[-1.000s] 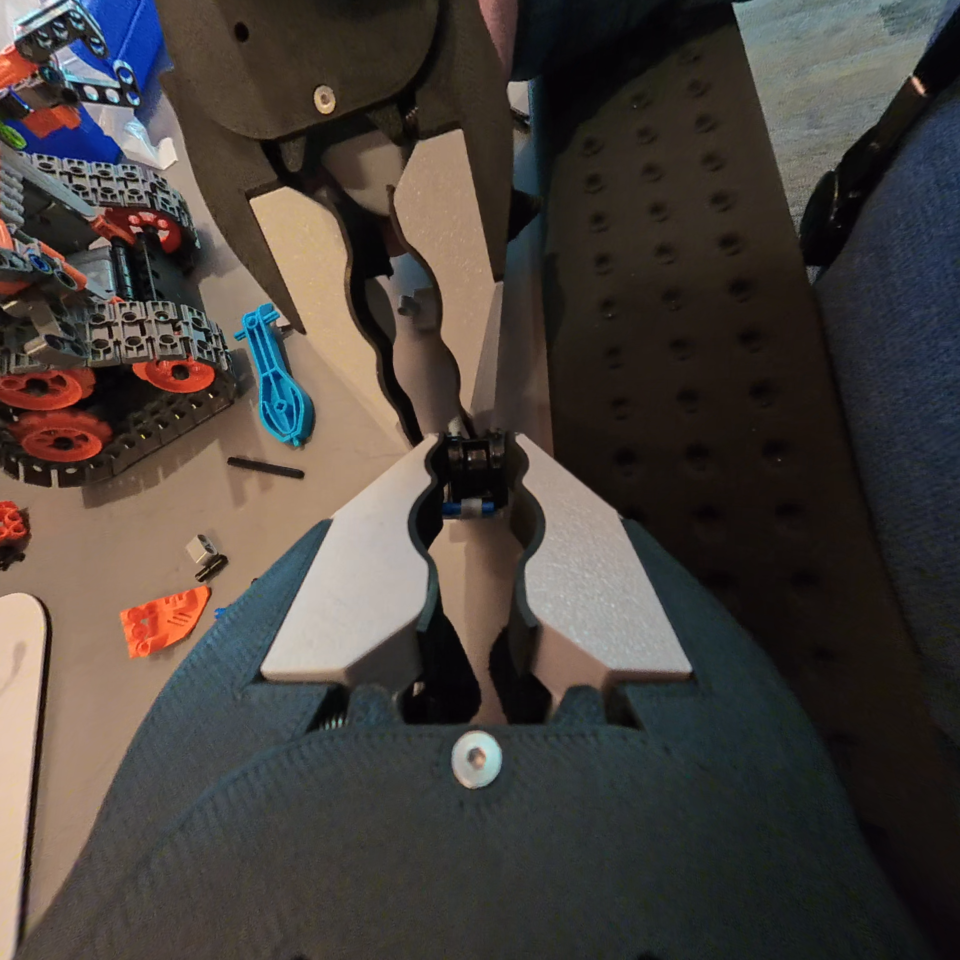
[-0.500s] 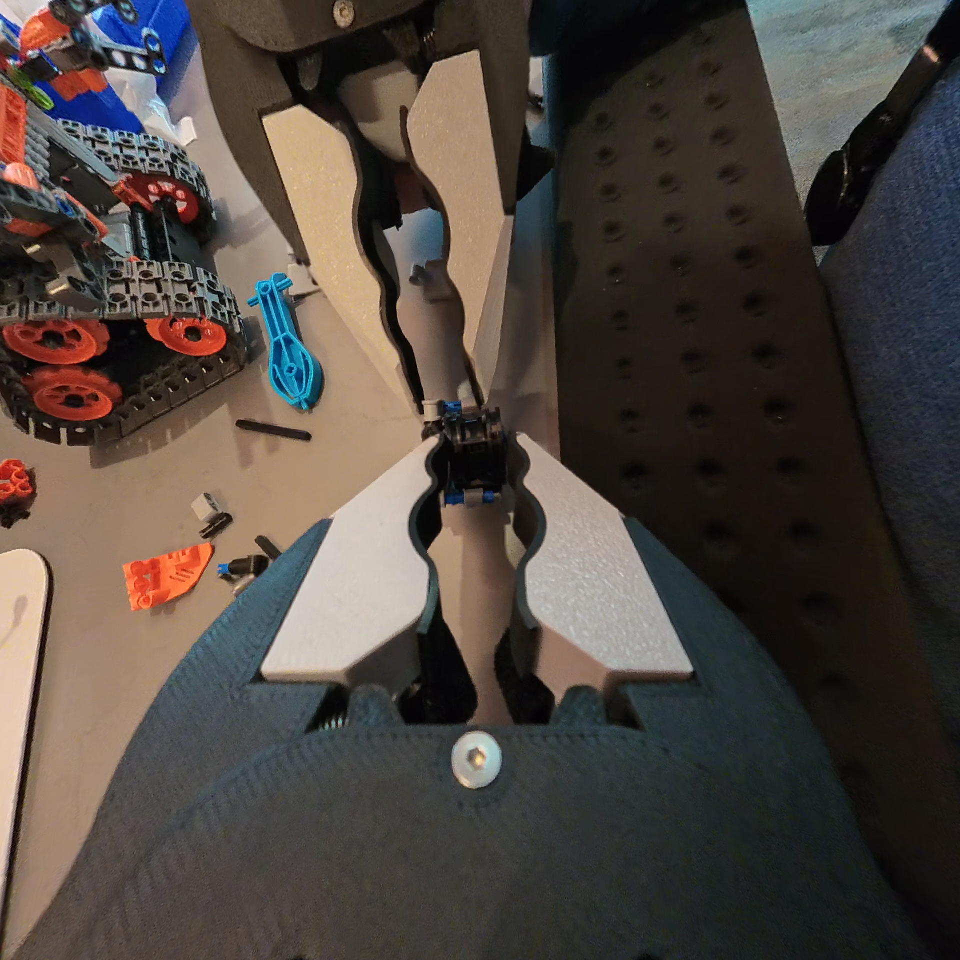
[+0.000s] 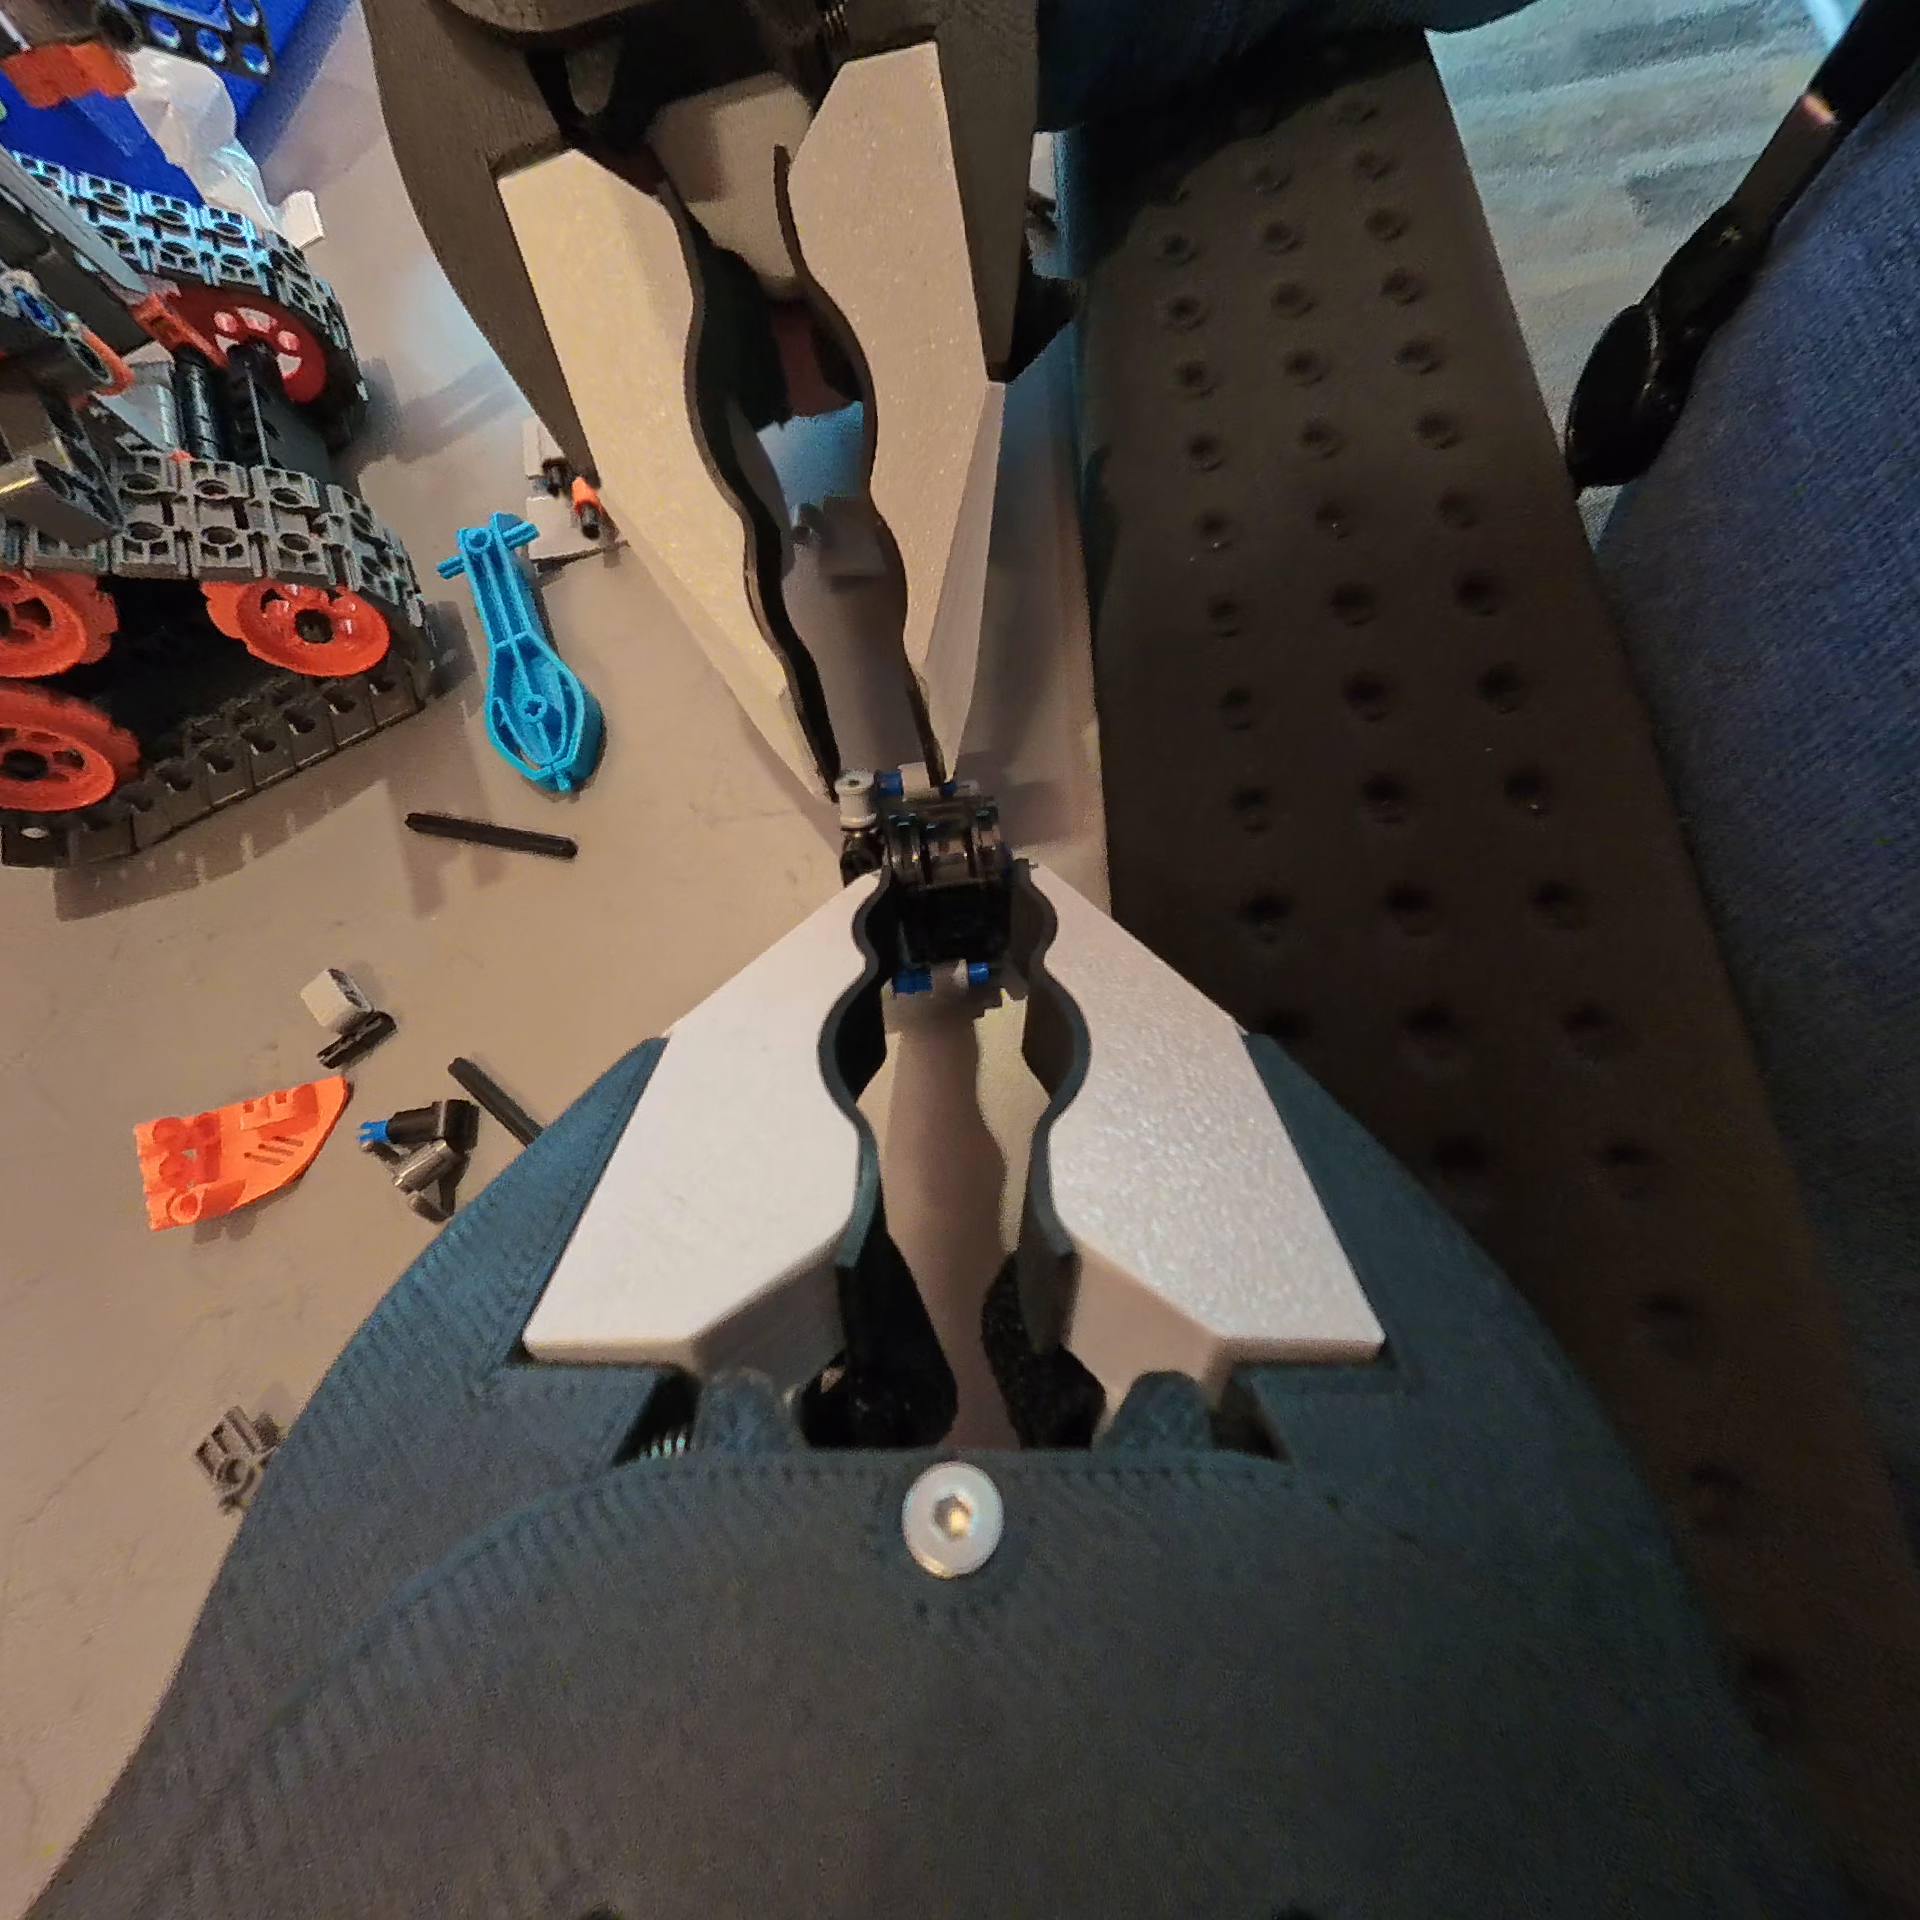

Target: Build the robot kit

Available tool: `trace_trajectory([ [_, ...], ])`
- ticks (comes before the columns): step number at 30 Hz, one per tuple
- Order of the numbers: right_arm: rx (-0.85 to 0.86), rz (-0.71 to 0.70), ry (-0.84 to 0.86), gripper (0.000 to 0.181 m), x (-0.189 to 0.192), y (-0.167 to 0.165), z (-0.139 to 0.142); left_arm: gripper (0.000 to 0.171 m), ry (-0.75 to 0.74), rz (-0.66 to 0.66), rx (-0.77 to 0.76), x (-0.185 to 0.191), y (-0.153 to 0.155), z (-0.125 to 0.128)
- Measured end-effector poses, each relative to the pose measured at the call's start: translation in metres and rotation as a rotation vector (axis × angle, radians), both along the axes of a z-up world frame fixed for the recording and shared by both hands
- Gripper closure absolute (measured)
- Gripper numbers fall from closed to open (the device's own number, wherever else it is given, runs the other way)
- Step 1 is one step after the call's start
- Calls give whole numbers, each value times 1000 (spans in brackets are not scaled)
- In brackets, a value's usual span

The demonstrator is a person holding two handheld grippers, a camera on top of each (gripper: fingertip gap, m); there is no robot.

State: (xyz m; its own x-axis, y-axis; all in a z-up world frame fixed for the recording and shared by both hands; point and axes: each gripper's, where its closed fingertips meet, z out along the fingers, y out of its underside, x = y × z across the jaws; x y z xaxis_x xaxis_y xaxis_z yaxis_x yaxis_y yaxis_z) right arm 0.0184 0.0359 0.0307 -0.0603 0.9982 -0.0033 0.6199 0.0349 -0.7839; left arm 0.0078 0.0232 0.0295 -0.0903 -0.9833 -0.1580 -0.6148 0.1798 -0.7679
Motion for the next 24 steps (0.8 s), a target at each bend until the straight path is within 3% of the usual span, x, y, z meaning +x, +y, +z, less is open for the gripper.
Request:
trace_trajectory([
  [9,-5,26,-11,166,0,-3,-1,153,-10,-2,-19,0,-3,2],
  [12,10,10,0,166,2,-1,-1,135,-12,59,-9,-9,6,8],
  [16,20,6,3,166,3,0,-1,124,60,108,-62,-21,11,-2],
  [24,10,6,5,166,3,0,-1,144,79,86,-20,-12,8,-10],
])
